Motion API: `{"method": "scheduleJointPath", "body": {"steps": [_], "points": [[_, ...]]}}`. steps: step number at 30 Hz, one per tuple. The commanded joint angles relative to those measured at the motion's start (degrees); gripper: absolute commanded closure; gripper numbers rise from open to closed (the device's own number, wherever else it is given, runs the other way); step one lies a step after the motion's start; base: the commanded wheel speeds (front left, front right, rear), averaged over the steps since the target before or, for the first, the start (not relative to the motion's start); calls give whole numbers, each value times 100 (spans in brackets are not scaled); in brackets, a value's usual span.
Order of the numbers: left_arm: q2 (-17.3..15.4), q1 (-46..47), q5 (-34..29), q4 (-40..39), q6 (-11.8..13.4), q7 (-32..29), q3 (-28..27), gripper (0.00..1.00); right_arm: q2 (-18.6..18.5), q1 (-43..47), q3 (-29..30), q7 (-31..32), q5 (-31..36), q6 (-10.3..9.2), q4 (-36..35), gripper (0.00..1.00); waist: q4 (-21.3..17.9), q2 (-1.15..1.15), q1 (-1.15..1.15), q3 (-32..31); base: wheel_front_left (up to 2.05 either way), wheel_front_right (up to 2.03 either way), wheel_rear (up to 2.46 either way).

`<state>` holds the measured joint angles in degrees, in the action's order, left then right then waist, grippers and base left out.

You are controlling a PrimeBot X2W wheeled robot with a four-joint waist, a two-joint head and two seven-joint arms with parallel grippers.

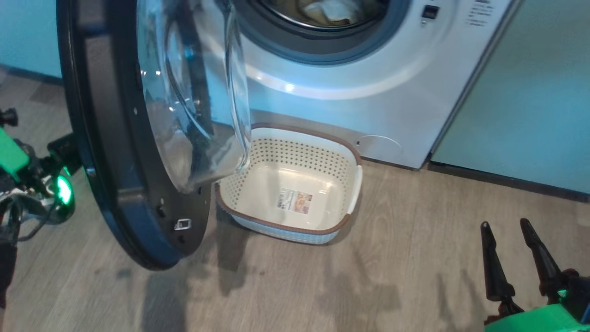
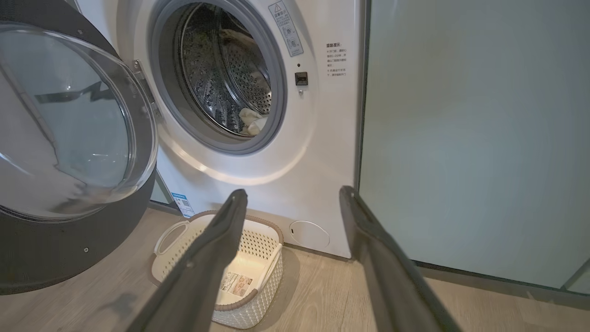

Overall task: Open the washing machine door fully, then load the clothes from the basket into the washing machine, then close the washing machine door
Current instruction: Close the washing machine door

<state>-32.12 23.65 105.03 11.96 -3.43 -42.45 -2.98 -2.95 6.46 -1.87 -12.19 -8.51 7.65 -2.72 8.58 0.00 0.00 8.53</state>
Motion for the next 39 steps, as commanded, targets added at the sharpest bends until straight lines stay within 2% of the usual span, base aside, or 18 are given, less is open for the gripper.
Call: {"method": "scheduleJointPath", "body": {"steps": [1, 16, 39], "points": [[-235, 199, 65, -220, -68, -94, -214, 100, -10, -246, -118, -99, -25, -16, -148, 0, -137, 0, 0, -14, 0, 0, 0], [124, 182, 57, -401, -227, -102, -78, 100, 6, -298, -124, -200, -105, -16, -11, 0, -837, 0, 0, -74, 0, 0, 0], [788, 966, -351, 398, -373, 314, 173, 100, 7, -408, -328, -258, -233, -16, 206, 0, -1837, 0, 0, -43, 0, 0, 0]]}}
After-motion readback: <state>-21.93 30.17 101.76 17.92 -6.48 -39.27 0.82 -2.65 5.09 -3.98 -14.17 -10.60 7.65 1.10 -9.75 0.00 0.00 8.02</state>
